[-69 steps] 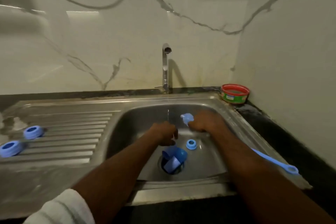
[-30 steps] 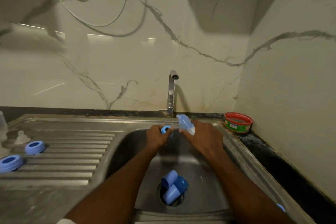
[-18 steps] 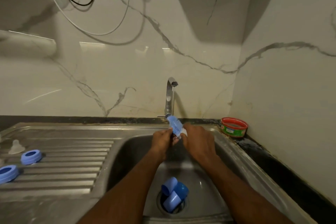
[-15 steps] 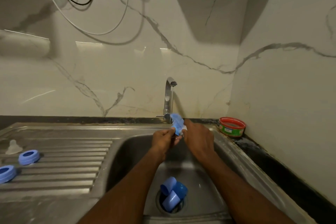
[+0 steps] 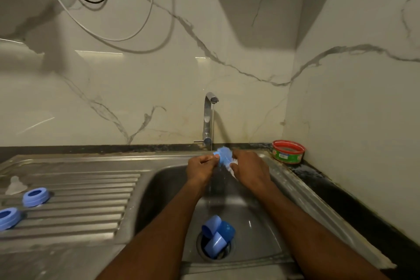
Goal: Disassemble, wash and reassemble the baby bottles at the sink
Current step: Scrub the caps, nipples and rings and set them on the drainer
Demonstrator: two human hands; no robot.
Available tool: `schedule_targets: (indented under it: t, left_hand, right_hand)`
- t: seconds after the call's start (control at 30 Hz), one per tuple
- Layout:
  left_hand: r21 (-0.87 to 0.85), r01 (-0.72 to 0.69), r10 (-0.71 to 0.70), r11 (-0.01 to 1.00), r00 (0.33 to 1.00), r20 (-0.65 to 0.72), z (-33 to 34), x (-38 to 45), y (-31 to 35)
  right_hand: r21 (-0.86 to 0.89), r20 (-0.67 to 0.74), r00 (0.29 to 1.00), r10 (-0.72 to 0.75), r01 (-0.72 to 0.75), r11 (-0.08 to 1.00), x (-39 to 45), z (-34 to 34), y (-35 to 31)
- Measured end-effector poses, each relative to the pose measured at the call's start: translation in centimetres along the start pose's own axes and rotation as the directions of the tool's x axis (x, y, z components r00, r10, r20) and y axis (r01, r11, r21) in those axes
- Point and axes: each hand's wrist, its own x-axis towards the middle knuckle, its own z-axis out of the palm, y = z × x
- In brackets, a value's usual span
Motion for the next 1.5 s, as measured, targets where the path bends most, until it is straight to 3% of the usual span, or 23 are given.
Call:
schedule_targets:
  t: [0.07, 0.17, 0.33, 0.43, 0.57, 0.73, 0.8, 0.87, 0.97, 1.07, 1.27, 1.5]
  left_hand:
    - [0.116, -0.014, 0.024, 0.993, 0.996, -0.088, -0.3, 0.2, -0.3]
    - [0.294, -0.113, 0.142, 0.949, 0.987, -0.077, -0.8, 0.0, -0.3]
    - [0.384, -0.35, 0.282, 0.854, 0.933, 0.223, -0.8, -0.8, 0.0]
    - [0.394, -0.313, 0.261, 0.864, 0.948, 0.181, -0.5, -0.7, 0.1]
    - [0.269, -0.09, 0.094, 0.959, 0.996, -0.004, -0.7, -0.1, -0.4]
    - [0.059, -0.015, 0.004, 0.998, 0.984, 0.178, 0.3, -1.3, 0.5]
    - [0.013, 0.027, -0.028, 1.0, 0.989, 0.144, 0.8, -1.4, 0.7]
    - [-0.063, 0.078, -0.077, 0.995, 0.997, 0.018, 0.8, -1.3, 1.2]
    - [-0.371, 0.194, -0.238, 0.908, 0.968, -0.078, 0.5, -0.8, 2.2]
    - [-0.591, 0.299, -0.34, 0.749, 0.939, 0.043, 0.3, -0.6, 2.8]
    - [-0.466, 0.426, -0.353, 0.775, 0.905, 0.239, 0.6, -1.1, 2.7]
    - [-0.498, 0.276, -0.301, 0.822, 0.953, 0.03, -0.3, -0.2, 2.7]
  right_hand:
    - [-0.019, -0.011, 1.0, -0.026, 0.025, 0.999, -0.2, -0.1, 0.2]
    - [-0.102, -0.061, 0.991, -0.115, 0.109, 0.989, -0.8, -0.1, -0.2]
    - [-0.247, -0.091, 0.987, -0.134, 0.108, 0.963, -0.4, 0.1, -0.8]
    - [-0.271, -0.099, 0.989, -0.11, 0.08, 0.959, 0.0, -0.2, -0.9]
    - [-0.269, -0.032, 0.989, -0.141, 0.127, 0.955, -0.4, 0.7, -1.0]
    - [-0.297, -0.068, 0.987, -0.144, 0.118, 0.947, -0.6, -0.6, -1.5]
    - [-0.29, -0.106, 0.983, -0.148, 0.112, 0.95, -0.6, -0.7, -1.5]
    - [-0.283, -0.104, 0.982, -0.157, 0.122, 0.951, -0.5, -0.1, -1.6]
    - [-0.219, -0.096, 0.988, -0.124, 0.1, 0.97, -0.9, 0.0, -1.7]
    - [-0.18, -0.164, 0.984, -0.071, 0.041, 0.983, -1.1, -0.2, -1.5]
    - [-0.086, -0.209, 0.977, -0.03, 0.012, 0.996, -0.6, -1.0, -1.0]
    - [-0.053, -0.091, 0.981, -0.17, 0.165, 0.985, -0.3, -1.3, 0.7]
